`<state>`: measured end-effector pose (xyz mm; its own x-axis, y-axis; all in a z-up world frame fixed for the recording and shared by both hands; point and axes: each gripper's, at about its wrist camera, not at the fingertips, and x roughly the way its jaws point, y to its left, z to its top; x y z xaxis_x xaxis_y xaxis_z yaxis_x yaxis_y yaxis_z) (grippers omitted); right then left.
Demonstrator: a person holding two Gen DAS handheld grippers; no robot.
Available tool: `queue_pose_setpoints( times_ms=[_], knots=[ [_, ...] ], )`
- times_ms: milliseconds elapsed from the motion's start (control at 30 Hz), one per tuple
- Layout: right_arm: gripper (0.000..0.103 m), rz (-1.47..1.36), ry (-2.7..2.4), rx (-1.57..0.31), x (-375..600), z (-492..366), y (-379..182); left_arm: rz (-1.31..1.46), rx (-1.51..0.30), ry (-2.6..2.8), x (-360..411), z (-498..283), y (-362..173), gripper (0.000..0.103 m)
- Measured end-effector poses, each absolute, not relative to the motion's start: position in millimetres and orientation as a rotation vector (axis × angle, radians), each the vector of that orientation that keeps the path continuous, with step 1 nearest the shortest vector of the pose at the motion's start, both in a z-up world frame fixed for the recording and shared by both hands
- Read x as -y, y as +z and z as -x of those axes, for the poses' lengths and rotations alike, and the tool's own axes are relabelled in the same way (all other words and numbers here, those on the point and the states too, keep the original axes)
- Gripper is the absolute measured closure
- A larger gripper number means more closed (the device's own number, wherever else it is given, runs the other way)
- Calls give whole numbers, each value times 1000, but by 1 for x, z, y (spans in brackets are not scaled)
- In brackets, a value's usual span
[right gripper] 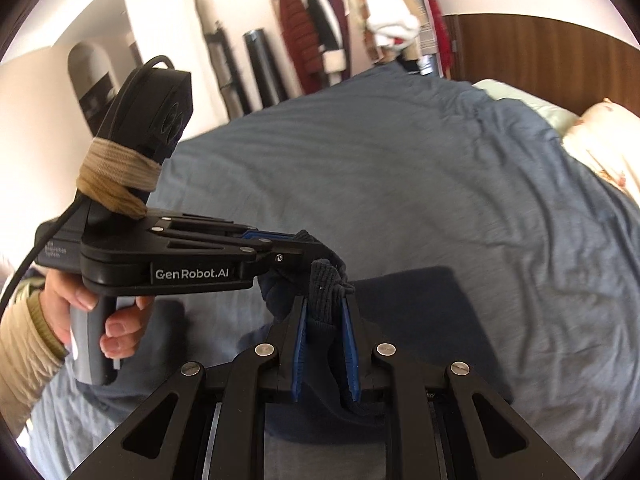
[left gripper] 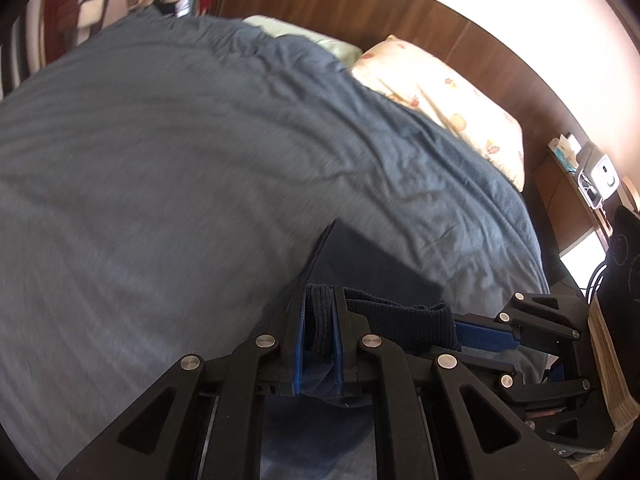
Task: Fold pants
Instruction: 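Lift the narrow end and fold it over onto the sweatpants with both tools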
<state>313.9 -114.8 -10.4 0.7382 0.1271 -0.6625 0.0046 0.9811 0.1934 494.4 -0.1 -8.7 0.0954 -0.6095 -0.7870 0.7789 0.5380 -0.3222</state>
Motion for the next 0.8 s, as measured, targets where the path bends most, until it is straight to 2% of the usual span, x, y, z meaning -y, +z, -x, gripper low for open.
queue_pose_setpoints(
  times_ms=[400,467,600,700,800],
  knots=[
    [84,24,187,-839,43,-305,-53,-169,-1089,-786,-83,-476,-30,88],
    [84,37,205,-864,38,-300,-59,-161,-1104,-760,-92,-470,-32,86],
    [83,43,234,-893,34,-296,-64,-145,-1118,-712,-98,-457,-32,74],
    [72,19,291,-911,31,-293,-67,-89,-1132,-692,-100,-451,-32,72],
    [72,9,377,-925,25,-289,-69,-76,-1134,-680,-97,-445,-33,70]
  ],
)
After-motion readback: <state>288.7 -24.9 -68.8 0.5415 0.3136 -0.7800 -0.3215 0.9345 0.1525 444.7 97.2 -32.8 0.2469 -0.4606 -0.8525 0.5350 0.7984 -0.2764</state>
